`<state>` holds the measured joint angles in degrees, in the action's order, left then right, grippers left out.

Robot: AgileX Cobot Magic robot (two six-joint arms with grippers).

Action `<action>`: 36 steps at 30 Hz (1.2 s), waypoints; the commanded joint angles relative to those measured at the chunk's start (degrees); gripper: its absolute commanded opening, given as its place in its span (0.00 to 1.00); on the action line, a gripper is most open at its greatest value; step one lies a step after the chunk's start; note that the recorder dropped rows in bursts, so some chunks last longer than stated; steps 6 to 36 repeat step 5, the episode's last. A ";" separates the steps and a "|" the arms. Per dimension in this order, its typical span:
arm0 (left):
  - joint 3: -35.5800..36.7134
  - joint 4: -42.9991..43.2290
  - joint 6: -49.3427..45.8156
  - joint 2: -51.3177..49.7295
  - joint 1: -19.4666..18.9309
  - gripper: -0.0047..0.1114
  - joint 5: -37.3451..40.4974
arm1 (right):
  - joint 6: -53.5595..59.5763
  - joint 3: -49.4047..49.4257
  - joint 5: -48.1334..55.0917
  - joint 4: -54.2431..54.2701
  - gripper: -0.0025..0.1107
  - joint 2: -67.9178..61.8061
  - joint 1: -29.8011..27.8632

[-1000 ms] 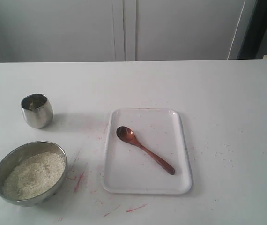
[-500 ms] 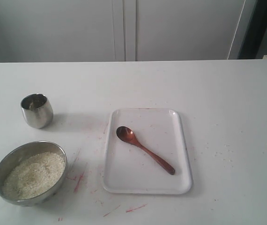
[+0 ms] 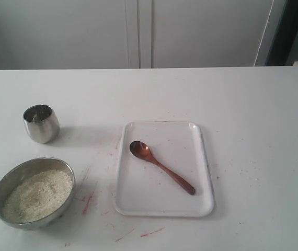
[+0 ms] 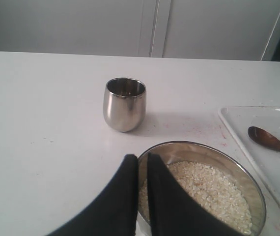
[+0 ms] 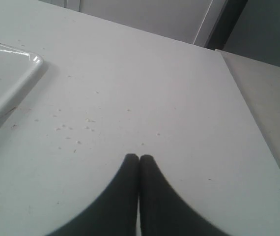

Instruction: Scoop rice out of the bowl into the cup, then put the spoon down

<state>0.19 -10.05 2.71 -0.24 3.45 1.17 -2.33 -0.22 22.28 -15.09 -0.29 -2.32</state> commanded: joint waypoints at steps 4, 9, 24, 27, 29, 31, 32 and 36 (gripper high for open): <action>-0.19 -0.52 0.11 0.24 0.13 0.16 0.18 | -0.10 0.22 -0.59 0.08 0.02 0.29 -0.49; -0.19 -0.52 0.11 0.24 0.13 0.16 0.18 | -0.10 0.22 -0.59 0.08 0.02 0.29 -0.49; -0.19 -0.52 0.11 0.24 0.13 0.16 0.18 | -0.10 0.22 -0.59 0.08 0.02 0.29 -0.49; -0.19 -0.52 0.11 0.24 0.13 0.16 0.18 | -0.10 0.22 -0.59 0.08 0.02 0.29 -0.49; -0.19 -0.52 0.11 0.24 0.13 0.16 0.18 | -0.10 0.22 -0.59 0.08 0.02 0.29 -0.49; -0.19 -0.52 0.11 0.24 0.13 0.16 0.18 | -0.10 0.22 -0.59 0.08 0.02 0.29 -0.49; -0.19 -0.52 0.11 0.24 0.13 0.16 0.18 | -0.10 0.22 -0.59 0.08 0.02 0.29 -0.49; -0.19 -0.52 0.11 0.24 0.13 0.16 0.18 | -0.10 0.22 -0.59 0.08 0.02 0.29 -0.49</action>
